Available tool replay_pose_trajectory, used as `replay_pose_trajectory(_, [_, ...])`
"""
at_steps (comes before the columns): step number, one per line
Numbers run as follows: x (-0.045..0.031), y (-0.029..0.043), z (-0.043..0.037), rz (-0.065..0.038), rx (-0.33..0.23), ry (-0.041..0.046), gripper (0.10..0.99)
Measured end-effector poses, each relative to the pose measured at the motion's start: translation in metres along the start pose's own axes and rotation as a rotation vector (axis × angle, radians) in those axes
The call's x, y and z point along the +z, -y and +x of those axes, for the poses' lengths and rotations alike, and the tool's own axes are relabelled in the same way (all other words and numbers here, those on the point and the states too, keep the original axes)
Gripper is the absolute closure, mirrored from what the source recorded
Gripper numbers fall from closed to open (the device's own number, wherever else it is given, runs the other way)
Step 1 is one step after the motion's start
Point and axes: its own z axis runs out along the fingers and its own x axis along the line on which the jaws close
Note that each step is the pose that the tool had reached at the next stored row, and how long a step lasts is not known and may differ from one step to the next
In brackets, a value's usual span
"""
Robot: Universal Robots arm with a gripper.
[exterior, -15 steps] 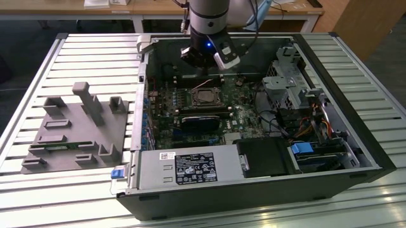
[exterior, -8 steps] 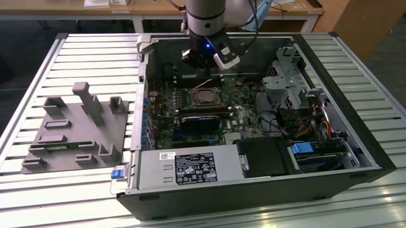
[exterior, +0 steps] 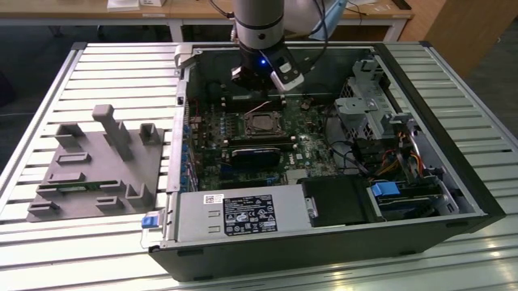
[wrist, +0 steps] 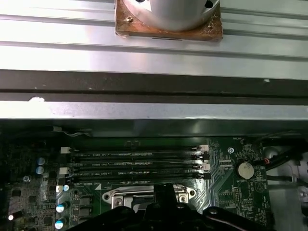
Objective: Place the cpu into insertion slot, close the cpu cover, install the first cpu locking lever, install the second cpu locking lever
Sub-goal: 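Install the first cpu locking lever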
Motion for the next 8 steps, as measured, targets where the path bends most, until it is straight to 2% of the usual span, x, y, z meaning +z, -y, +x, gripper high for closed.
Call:
replay_pose_trajectory(4, [0.0040, 0.0010, 0.0016, 0.008, -0.002, 0.0120, 0.984])
replay_pose_trajectory(8, [0.0075, 0.0019, 0.0034, 0.015, -0.003, 0.0288, 0.984])
